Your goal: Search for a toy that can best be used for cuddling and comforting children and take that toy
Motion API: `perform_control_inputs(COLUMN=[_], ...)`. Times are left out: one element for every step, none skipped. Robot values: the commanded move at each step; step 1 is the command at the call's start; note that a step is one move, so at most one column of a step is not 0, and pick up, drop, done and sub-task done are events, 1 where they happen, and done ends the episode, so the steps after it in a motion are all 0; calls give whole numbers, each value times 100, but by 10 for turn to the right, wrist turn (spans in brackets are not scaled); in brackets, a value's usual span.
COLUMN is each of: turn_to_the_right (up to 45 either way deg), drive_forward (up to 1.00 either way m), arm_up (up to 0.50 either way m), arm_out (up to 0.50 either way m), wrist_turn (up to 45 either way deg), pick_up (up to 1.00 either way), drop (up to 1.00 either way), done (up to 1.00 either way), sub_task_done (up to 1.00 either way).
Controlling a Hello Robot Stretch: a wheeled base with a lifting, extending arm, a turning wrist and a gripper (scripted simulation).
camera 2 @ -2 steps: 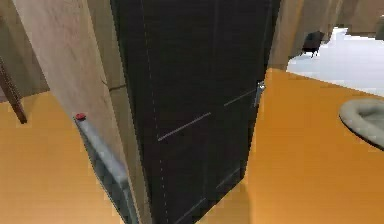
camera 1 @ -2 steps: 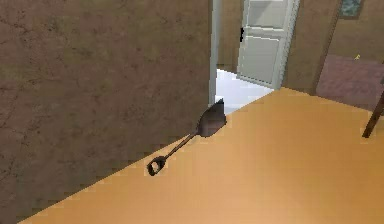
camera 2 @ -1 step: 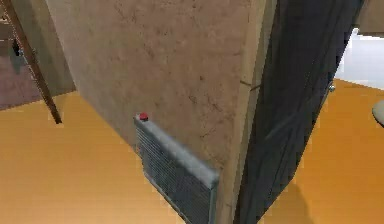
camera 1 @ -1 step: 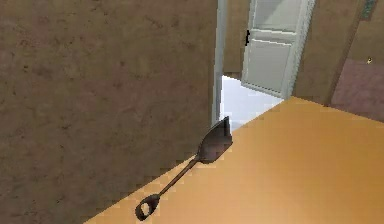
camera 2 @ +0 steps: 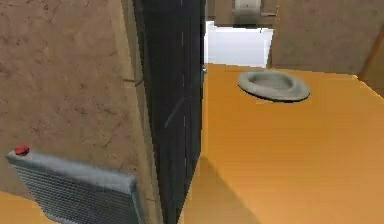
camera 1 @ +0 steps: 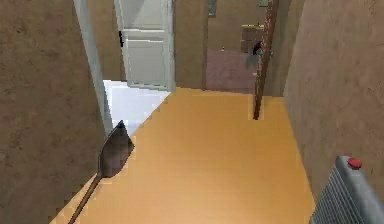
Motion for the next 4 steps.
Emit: perform_control_inputs(turn_to_the_right=[0, 0, -240, 0], drive_forward=[100, 55, 0, 90], arm_up=[0, 0, 0, 0], arm_out=[0, 0, 0, 0], wrist_turn=[0, 0, 0, 0], pick_up=[0, 0, 0, 0], drop=[0, 0, 0, 0], done=[0, 0, 0, 0], sub_task_done=[0, 0, 0, 0])
